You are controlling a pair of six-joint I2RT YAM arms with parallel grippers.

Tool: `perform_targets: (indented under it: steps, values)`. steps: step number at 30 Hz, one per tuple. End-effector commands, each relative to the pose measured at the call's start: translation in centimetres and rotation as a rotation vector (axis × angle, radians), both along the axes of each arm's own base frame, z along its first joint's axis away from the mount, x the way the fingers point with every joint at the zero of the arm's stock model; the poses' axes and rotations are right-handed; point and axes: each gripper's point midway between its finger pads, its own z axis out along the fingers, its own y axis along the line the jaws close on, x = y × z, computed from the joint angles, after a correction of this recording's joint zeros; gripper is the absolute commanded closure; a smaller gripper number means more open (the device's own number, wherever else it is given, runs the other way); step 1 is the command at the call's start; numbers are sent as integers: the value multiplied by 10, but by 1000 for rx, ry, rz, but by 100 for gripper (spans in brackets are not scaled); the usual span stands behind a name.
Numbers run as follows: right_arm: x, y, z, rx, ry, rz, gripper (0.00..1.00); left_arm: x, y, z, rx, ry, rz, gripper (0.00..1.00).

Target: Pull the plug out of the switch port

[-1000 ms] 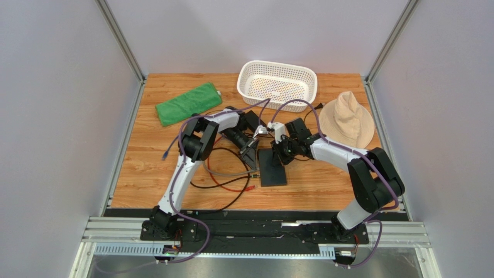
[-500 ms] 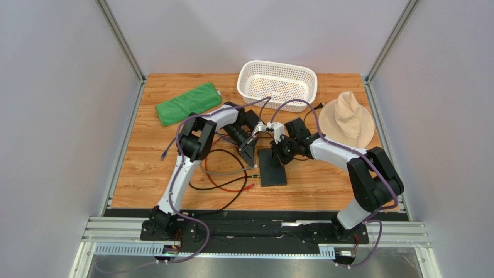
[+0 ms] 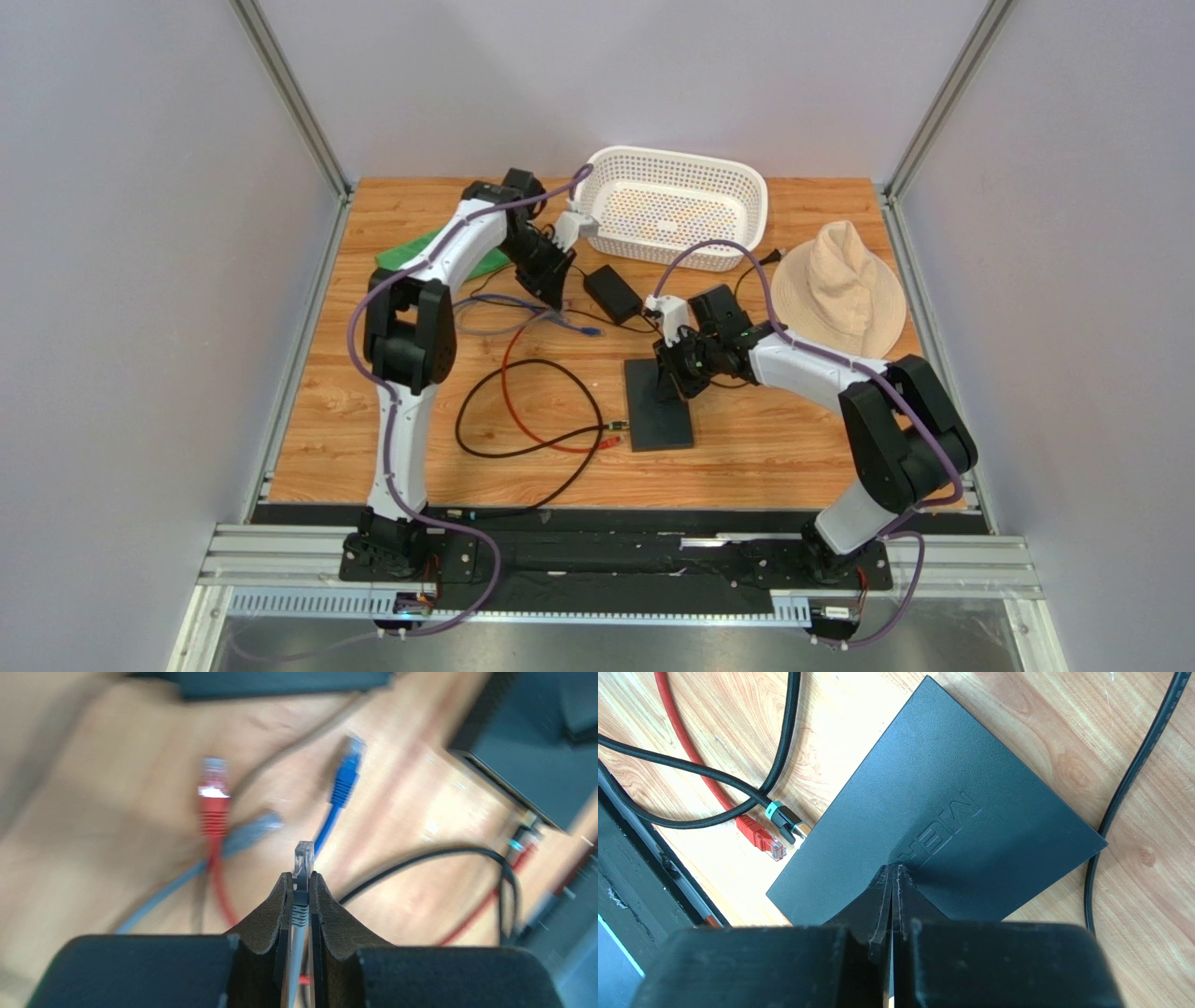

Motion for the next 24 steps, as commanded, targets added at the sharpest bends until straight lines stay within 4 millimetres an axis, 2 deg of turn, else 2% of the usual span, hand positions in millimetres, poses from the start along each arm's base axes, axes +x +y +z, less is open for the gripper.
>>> perform_targets:
  steps: [1,2,3,5,6,7,8,11,12,16,20,24]
  values:
    - [-8,-16,-15,-78,19,-14,100,48,4,45,37,-287,110,77]
    - [-7,-16,-15,-76,15,-14,100,46,-2,51,-2,-279,124,65]
    - [-7,-16,-14,-76,12,-15,100,38,-5,60,-35,-270,125,62]
    - [-7,-16,-13,-73,7,-17,100,13,-28,77,-199,-198,67,56]
    - [-7,-16,-13,-75,5,-19,100,-4,-32,78,-245,-148,47,54]
    - [-7,-17,-13,-75,4,-19,100,-22,-46,88,-343,-88,3,52]
    - [-7,-16,-12,-74,1,-16,100,-33,-51,89,-375,-40,0,49]
    - [-7,-16,-13,-72,2,-18,100,-69,-65,78,-450,138,-16,46]
    - [-7,-16,-12,-71,3,-18,100,-80,-66,64,-440,192,-16,46]
    - [-7,-16,-12,-73,2,-17,100,-116,-81,35,-434,300,-74,45]
    - [-7,-17,-11,-71,-4,-19,100,-138,-89,9,-407,393,-98,44]
    - [-7,-18,-9,-72,-20,-19,99,-158,-96,-7,-394,456,-129,44]
